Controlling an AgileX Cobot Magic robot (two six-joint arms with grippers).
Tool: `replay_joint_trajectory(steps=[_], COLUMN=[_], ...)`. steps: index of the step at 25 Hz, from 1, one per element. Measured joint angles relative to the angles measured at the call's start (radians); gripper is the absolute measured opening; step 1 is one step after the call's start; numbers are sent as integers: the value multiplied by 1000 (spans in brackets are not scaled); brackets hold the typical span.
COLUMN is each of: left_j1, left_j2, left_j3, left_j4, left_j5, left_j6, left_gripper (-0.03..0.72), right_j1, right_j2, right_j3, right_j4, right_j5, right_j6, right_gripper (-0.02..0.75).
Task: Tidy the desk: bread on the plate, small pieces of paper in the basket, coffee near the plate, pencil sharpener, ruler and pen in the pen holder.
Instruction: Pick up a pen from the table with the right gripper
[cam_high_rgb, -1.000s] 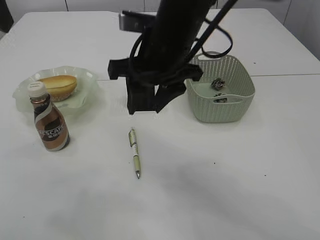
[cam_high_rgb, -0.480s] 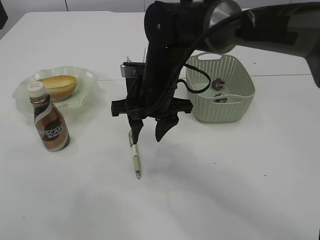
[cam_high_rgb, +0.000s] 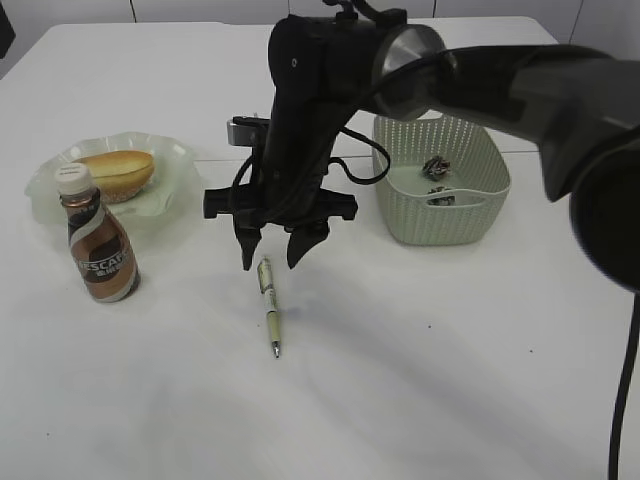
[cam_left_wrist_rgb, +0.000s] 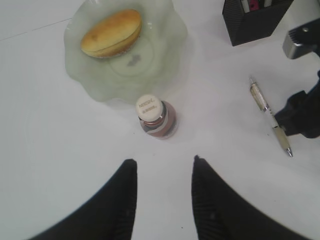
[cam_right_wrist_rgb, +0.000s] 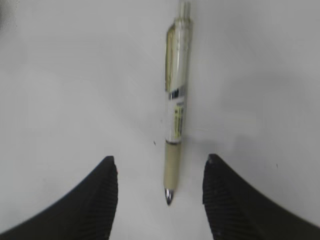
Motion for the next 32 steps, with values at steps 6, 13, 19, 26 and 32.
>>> replay_joint_trajectory(steps=[6,13,19,26,32], left_j1=[0,0,0,0,0], left_j2=[0,0,0,0,0], left_j3=[0,0,0,0,0], left_j4=[0,0,0,5,5], left_j5=[0,0,0,0,0], left_j6=[0,9,11,11,11], left_gripper=[276,276,276,276,276], right_j1=[0,2,4,17,17], right_j2=[112,160,181,196,197], right_j3=[-179,-187,-187,-187,-187], right_j4=[-31,-51,-91,-111,-136], right_j5=[2,4,4,5,5], right_j6=[46,57,59,53,51], right_gripper=[403,404,404,404,404])
